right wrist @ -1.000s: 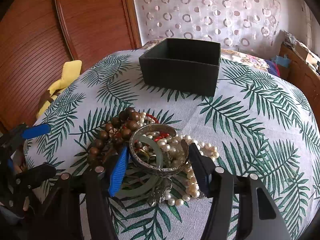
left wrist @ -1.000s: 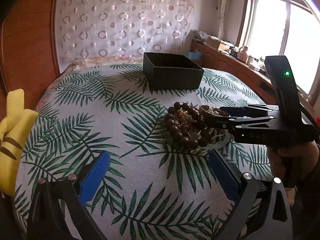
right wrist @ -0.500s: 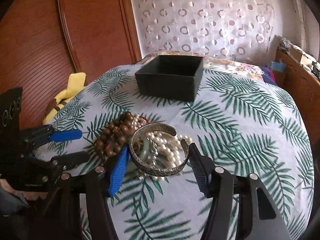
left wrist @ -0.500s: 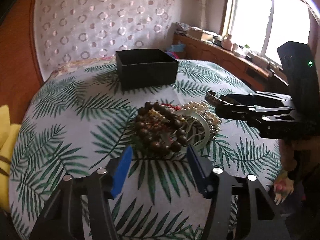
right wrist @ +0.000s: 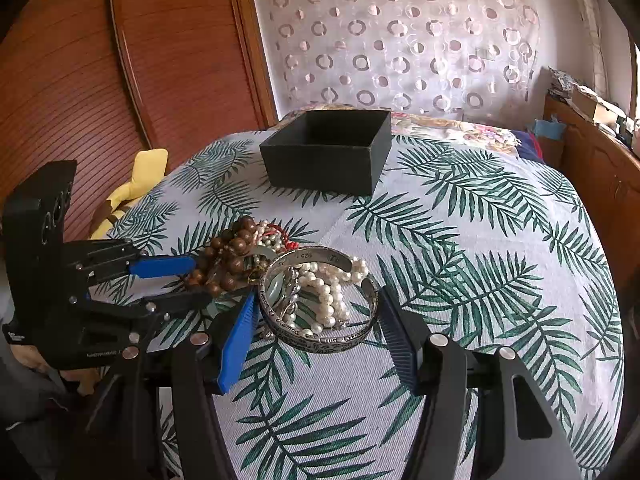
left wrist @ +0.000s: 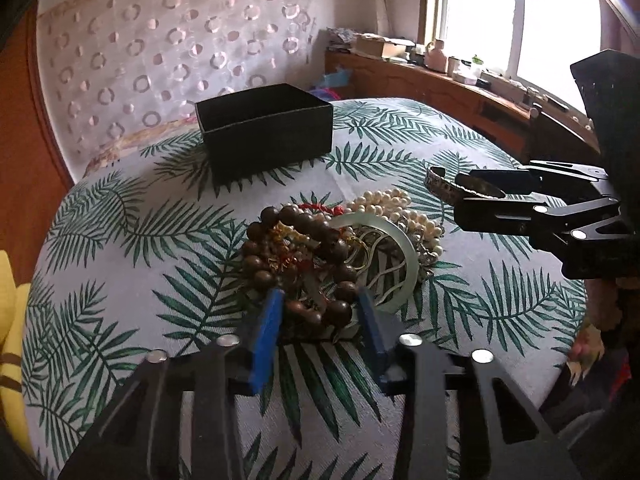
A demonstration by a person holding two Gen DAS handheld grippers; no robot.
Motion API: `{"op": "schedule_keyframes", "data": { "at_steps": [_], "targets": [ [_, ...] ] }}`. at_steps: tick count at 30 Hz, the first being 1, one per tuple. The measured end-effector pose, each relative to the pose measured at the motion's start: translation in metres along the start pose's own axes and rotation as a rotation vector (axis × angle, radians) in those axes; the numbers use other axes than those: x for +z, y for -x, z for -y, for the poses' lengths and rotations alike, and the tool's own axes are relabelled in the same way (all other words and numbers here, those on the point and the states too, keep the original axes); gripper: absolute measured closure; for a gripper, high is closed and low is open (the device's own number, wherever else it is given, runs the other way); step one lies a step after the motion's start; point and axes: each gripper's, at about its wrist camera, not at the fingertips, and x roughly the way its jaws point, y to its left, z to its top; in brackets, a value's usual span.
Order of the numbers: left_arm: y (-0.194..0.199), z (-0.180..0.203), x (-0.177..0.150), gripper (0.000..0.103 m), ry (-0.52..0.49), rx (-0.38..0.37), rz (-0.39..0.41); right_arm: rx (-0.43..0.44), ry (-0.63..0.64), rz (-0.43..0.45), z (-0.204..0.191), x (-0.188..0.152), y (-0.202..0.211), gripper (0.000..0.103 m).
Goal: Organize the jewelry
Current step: 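Grasp the brown bead bracelet with the left tool while the right tool lifts the silver bangle, then carry both pieces into the black box and open both tools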
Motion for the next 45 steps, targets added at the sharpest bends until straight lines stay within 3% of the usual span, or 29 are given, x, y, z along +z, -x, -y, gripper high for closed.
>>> {"op": "schedule_keyframes", "data": {
  "at_steps": [3,5,12,16,27,45],
  "targets": [
    [0.001,0.000,0.001,0.077,-0.016,-0.012,0.000,0.003,-0.002,0.001,0.000,-0.001,0.000,0.041],
    [0.004,0.000,0.001,0.091,-0.015,-0.028,0.001,0.003,-0.001,0.000,-0.001,-0.002,0.000,0.041],
    [0.004,-0.011,0.000,0.091,0.029,-0.044,-0.016,0.003,0.009,0.000,-0.003,-0.001,0.001,0.041],
    [0.014,-0.020,0.006,0.091,0.060,-0.042,0.014,0.001,0.015,0.003,-0.004,0.001,0.001,0.041],
    [0.049,-0.044,0.053,0.091,0.101,-0.022,0.137,0.004,0.043,0.044,-0.011,0.023,0.010,0.041],
    [0.059,-0.060,0.124,0.091,0.088,0.036,0.232,-0.015,0.095,0.106,-0.012,0.075,0.000,0.041]
  ]
}}
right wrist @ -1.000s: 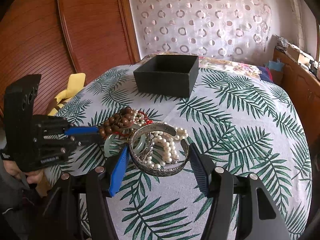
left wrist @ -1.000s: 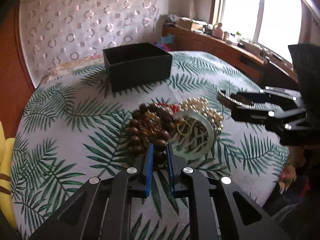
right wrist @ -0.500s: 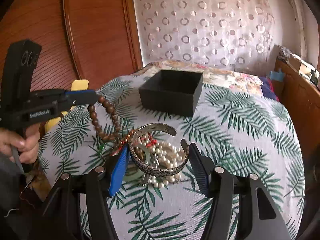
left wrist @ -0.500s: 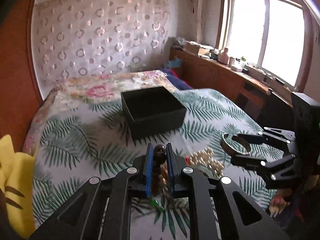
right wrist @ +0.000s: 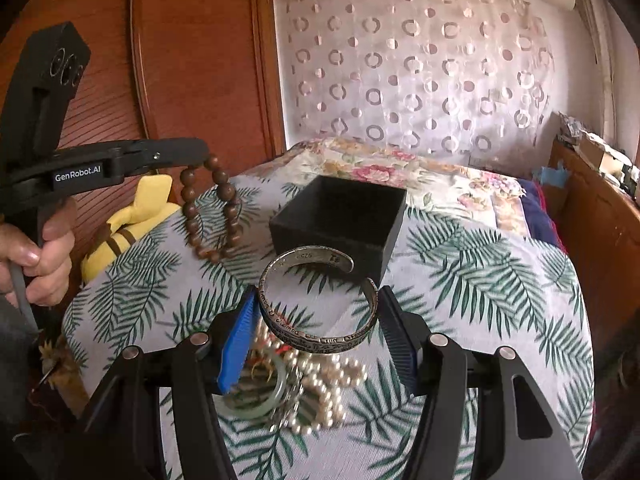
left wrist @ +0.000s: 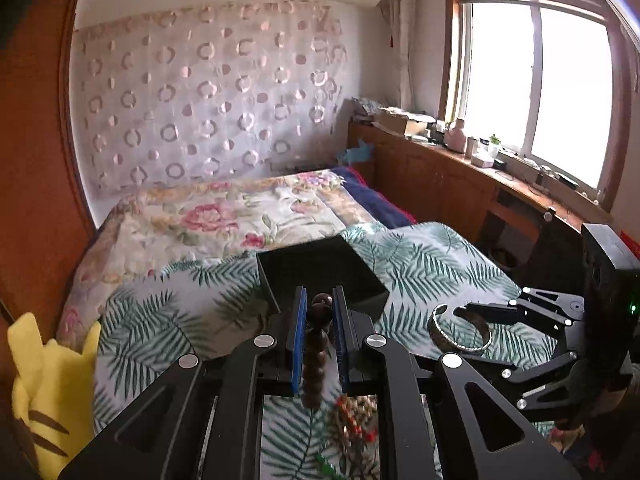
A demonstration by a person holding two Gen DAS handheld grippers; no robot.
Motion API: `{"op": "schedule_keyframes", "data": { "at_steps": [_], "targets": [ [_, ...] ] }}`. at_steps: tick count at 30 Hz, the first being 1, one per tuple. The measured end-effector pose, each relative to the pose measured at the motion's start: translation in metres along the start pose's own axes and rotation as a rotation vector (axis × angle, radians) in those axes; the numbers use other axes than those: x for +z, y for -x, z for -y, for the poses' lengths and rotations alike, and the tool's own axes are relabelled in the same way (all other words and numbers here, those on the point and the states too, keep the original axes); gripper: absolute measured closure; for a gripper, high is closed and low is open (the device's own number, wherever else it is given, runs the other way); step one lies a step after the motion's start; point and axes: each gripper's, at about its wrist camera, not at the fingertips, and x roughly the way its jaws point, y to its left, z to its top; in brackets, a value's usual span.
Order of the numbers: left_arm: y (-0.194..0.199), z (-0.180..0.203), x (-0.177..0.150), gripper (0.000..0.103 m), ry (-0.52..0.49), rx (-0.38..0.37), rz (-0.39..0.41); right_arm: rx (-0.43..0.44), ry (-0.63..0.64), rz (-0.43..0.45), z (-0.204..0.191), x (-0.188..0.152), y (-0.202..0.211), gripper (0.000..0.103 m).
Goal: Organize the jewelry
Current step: 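Carry both pieces into the black box and open both tools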
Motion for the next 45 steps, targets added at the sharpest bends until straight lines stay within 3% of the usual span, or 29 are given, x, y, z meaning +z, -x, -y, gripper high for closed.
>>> {"op": "schedule_keyframes", "data": {
  "at_steps": [8,20,31,36,37,38,40,42,45],
  "targets": [
    [-0.023,0.000,0.026,0.091,-0.008,0.012,-0.002,-0.019,0.005,-0.005,0.013,0.024,-0.020,0.041],
    [-0.079,-0.002,0.036,0.091,-0.006,0.026,-0.065,-0.046,0.009,-0.035,0.032,0.043,-0.052,0.041],
    [-0.079,-0.010,0.053,0.091,0.001,0.016,-0.045,-0.049,0.039,-0.045,0.031,0.046,-0.063,0.041],
    [-0.098,-0.014,0.048,0.091,0.009,0.029,-0.103,-0.050,0.046,-0.052,0.030,0.051,-0.074,0.041],
    [-0.101,-0.015,0.046,0.088,0.012,0.030,-0.113,-0.051,0.047,-0.054,0.029,0.052,-0.077,0.041],
    [-0.104,-0.017,0.041,0.075,0.021,0.031,-0.124,-0.052,0.047,-0.056,0.029,0.053,-0.081,0.041],
    [-0.106,-0.020,0.034,0.064,0.034,0.027,-0.129,-0.043,0.044,-0.055,0.029,0.056,-0.085,0.041],
    [-0.105,-0.023,0.027,0.061,0.037,0.035,-0.130,-0.037,0.061,-0.059,0.027,0.058,-0.090,0.041],
    [-0.100,-0.030,0.019,0.049,0.047,0.049,-0.122,-0.038,0.083,-0.074,0.024,0.059,-0.099,0.041]
  ]
}}
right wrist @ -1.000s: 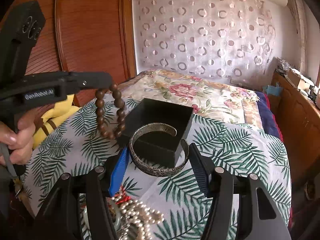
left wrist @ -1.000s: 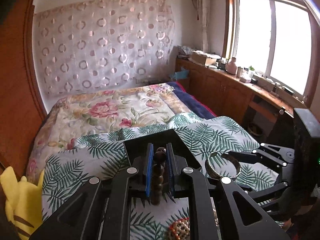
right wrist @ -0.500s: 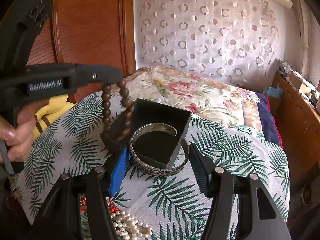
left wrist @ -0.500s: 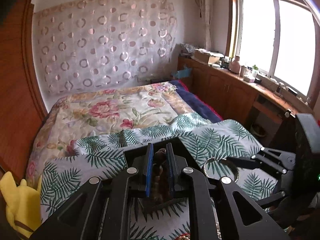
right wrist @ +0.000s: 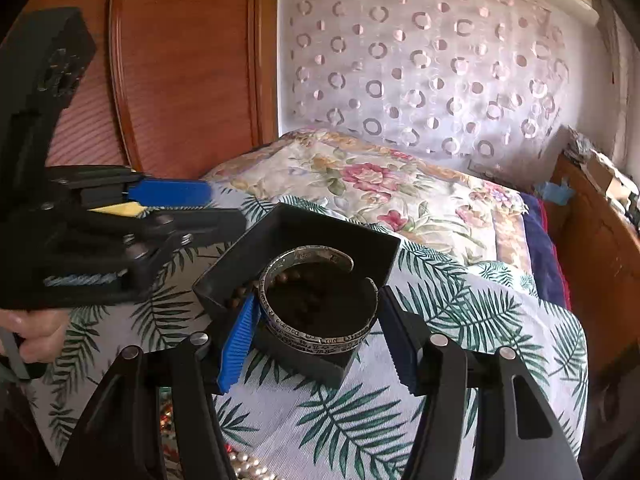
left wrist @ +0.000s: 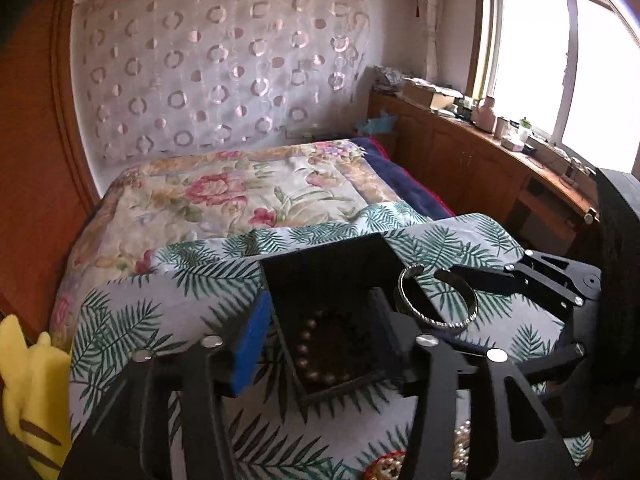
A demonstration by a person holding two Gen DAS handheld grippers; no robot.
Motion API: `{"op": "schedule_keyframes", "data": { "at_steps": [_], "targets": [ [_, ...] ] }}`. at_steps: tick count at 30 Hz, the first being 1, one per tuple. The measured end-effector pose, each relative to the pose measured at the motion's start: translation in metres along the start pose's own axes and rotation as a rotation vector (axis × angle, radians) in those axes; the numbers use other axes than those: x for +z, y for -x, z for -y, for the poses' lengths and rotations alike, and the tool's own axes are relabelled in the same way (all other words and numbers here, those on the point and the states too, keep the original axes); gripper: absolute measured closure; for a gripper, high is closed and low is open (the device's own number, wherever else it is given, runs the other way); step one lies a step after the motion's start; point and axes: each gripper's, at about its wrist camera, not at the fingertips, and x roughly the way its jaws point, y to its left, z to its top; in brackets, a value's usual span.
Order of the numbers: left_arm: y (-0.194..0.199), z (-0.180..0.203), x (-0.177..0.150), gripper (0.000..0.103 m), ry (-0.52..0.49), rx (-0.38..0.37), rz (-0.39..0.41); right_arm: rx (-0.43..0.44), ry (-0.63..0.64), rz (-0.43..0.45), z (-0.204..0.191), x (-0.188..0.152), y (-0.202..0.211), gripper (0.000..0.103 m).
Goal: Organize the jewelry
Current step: 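Carry both pieces into the black box and open both tools, then withdraw both tools from the box back toward the jewelry pile, then grasp the pale jade bangle with the right tool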
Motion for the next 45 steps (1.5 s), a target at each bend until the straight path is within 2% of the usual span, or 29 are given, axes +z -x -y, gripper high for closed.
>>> {"op": "schedule_keyframes", "data": {
  "at_steps": [5,10,16,22,26,31,39,45],
  "targets": [
    [0.008,-0.018,-0.015,0.030,0.022,0.029,0.007,0.010,0.012,-0.032,-0.003,-0.001,-0.017,0.041],
    [0.015,-0.031,-0.033,0.022,0.034,0.050,0.010,0.011,0.004,-0.049,-0.005,-0.003,-0.027,0.040],
    [0.022,-0.032,-0.056,0.022,0.041,0.047,0.001,0.012,-0.004,-0.038,-0.003,-0.004,-0.024,0.034],
    [0.034,-0.024,-0.075,0.021,0.035,0.027,0.005,0.037,-0.031,0.010,0.000,-0.012,0.011,0.034],
    [0.042,-0.012,-0.088,0.014,0.014,0.008,0.010,0.045,-0.041,0.023,0.000,-0.029,0.036,0.034],
    [0.051,0.005,-0.108,0.014,0.006,-0.030,0.003,0.051,-0.049,0.007,-0.007,-0.063,0.061,0.034],
    [0.059,0.018,-0.136,0.014,0.005,-0.065,-0.034,0.081,-0.057,-0.036,-0.021,-0.104,0.073,0.034],
    [0.068,0.011,-0.151,0.014,0.037,-0.059,-0.047,0.136,-0.025,-0.035,-0.044,-0.114,0.080,0.042]
  ]
}}
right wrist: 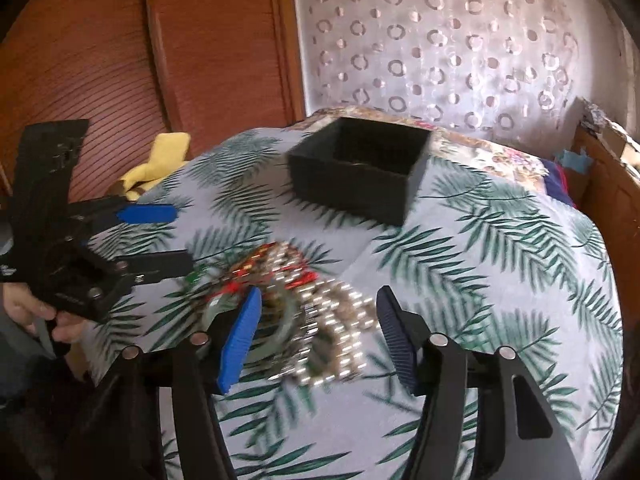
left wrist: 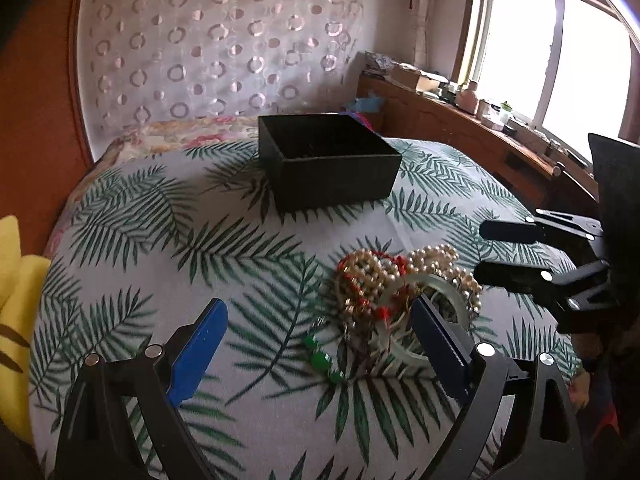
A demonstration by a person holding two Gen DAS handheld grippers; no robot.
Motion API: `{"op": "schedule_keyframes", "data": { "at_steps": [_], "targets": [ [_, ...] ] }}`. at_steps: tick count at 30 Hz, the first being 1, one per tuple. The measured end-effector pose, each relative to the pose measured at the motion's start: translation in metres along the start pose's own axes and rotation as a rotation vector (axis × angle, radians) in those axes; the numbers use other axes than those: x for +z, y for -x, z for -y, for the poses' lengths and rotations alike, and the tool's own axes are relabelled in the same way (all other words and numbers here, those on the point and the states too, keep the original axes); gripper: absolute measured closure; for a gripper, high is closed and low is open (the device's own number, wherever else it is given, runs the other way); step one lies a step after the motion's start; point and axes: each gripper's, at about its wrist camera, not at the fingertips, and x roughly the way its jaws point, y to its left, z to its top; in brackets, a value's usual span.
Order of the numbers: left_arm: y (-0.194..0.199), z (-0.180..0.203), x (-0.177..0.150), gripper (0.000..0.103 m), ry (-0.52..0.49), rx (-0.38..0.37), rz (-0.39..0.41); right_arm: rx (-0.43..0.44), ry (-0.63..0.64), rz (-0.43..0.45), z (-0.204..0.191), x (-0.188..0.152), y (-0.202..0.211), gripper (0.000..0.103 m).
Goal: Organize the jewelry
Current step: 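Grasp the pale jade bangle with the right tool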
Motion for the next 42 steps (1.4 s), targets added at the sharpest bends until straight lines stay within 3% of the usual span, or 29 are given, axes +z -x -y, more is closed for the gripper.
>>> {"op": "schedule_keyframes", "data": {
  "at_steps": [13,23,26,28,35,42],
  "targets": [
    [0.019,-0.018,-0.022,0.014,0.031,0.033,-0.016,0.094,0.126,-0.089,-0.057,-0.011,-0.025,0.069],
    [0.023,-0.023,-0.031,0.014,0.032,0.030,-0.020,0.044,0.218,-0.169,-0.073,-0.010,-0.048,0.074],
    [0.026,-0.021,-0.032,0.014,0.030,0.026,-0.015,0.035,0.226,-0.168,-0.073,-0.011,-0.047,0.083],
    [0.027,-0.020,-0.033,0.014,0.029,0.025,-0.012,0.028,0.231,-0.162,-0.071,-0.012,-0.044,0.094],
    [0.023,-0.012,-0.033,0.014,0.026,0.018,-0.026,0.083,0.185,-0.118,-0.062,-0.006,-0.020,0.095],
    [0.015,-0.004,-0.035,0.014,0.018,0.016,-0.053,0.055,0.158,-0.051,-0.050,0.004,0.003,0.095]
  ]
}}
